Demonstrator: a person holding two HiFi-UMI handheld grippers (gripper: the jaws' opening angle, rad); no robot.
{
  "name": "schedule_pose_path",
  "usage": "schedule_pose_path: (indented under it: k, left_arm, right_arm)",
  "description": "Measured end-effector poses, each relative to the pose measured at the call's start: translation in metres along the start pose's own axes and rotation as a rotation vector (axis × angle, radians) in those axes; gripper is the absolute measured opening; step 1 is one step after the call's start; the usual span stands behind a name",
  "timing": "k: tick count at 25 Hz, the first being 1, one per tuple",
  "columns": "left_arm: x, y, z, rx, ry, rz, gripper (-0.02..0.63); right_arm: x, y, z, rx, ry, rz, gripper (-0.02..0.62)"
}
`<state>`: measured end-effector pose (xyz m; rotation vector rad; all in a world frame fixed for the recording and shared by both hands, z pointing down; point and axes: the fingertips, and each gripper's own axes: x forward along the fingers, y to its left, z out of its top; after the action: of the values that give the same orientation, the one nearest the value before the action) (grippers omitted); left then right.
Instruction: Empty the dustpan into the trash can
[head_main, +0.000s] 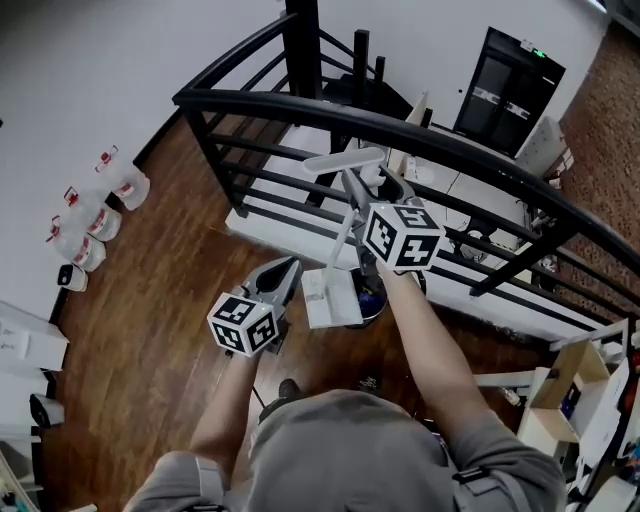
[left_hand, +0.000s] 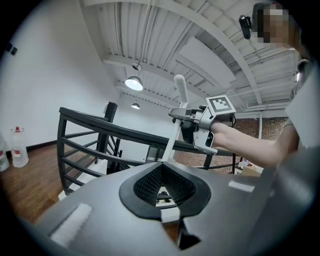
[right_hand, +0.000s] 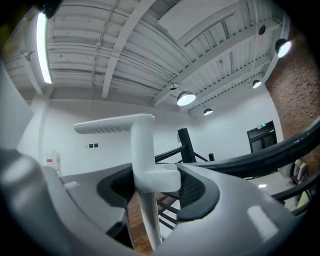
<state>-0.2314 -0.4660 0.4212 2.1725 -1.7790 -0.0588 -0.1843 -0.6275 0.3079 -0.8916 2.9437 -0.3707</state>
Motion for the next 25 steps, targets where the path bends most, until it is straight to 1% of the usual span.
schedule_pose_path:
  k: [3, 6, 9, 12, 16, 21, 25]
  left_arm:
    - [-0.044, 0.034, 0.001, -0.010, -0.007, 0.008, 0.005]
    - [-0.081, 0.066, 0.006, -0.017, -0.032, 0.013, 0.005]
    - [-0.109, 0.090, 0.009, -0.027, -0.049, 0.008, 0.006]
    - [-0.132, 0.107, 0.008, -0.037, -0.051, 0.015, 0.005]
    - [-0.155, 0.130, 0.016, -0.043, -0.082, 0.057, 0.005]
    - [-0.174, 0.148, 0.026, -0.045, -0.118, 0.131, 0.005]
    - [-0.188, 0.164, 0.023, -0.067, -0.120, 0.198, 0.005]
  right_arm:
    - [0.013, 0.051, -0.010, -0.072, 0.018, 0.002, 0.210]
    - [0.024, 0.099, -0.013, -0.145, 0.010, 0.011, 0.209]
    - [0.032, 0.139, -0.012, -0.206, -0.002, 0.017, 0.209]
    - [0.036, 0.172, -0.011, -0.247, -0.003, 0.040, 0.210]
    - [0.042, 0.205, -0.006, -0.261, -0.004, 0.100, 0.210]
    - [0.052, 0.228, -0.005, -0.231, -0.004, 0.202, 0.209]
    - [0.064, 0.244, -0.026, -0.211, 0.033, 0.283, 0.210]
